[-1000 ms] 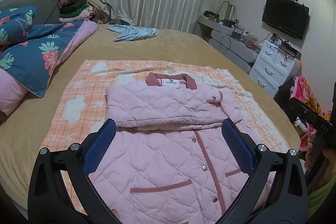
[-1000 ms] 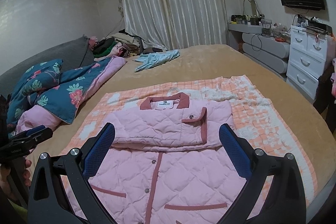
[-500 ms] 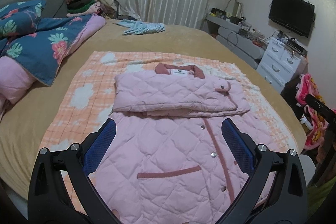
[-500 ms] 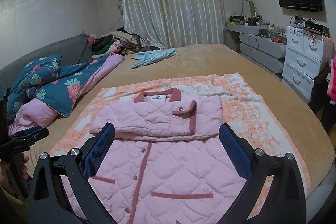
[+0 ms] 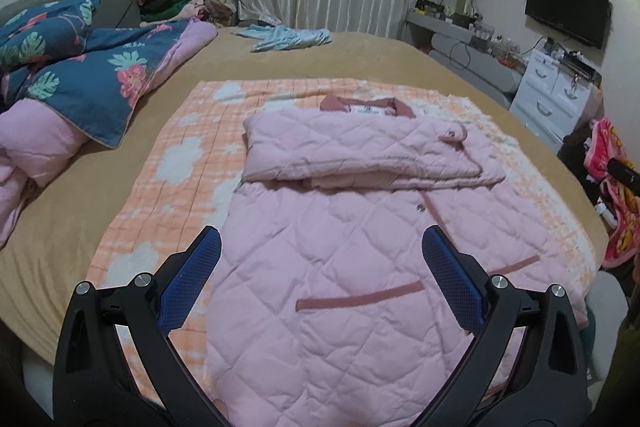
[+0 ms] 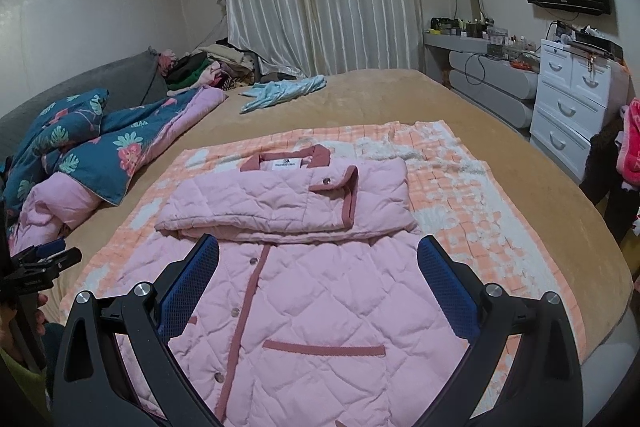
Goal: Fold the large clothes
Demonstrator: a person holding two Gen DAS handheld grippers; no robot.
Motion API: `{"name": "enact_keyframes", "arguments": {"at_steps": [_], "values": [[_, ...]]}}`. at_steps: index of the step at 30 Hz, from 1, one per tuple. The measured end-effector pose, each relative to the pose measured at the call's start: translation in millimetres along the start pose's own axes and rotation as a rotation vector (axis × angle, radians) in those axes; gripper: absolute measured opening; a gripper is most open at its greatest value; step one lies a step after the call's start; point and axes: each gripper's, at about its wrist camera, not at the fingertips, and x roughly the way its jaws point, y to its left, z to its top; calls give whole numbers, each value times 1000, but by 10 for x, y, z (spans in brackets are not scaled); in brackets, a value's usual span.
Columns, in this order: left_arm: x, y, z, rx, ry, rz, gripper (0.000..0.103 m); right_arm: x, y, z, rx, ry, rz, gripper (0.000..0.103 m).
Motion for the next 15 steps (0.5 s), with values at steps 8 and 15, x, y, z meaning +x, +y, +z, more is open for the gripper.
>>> {"name": "enact_keyframes", "arguments": {"at_steps": [8, 15], "values": [[126, 142, -240, -30, 44, 5, 94, 16, -34, -142, -24, 8, -7, 99], [287, 277, -531, -34, 127, 20, 94, 75, -128, -318, -39, 41, -31, 99]]}}
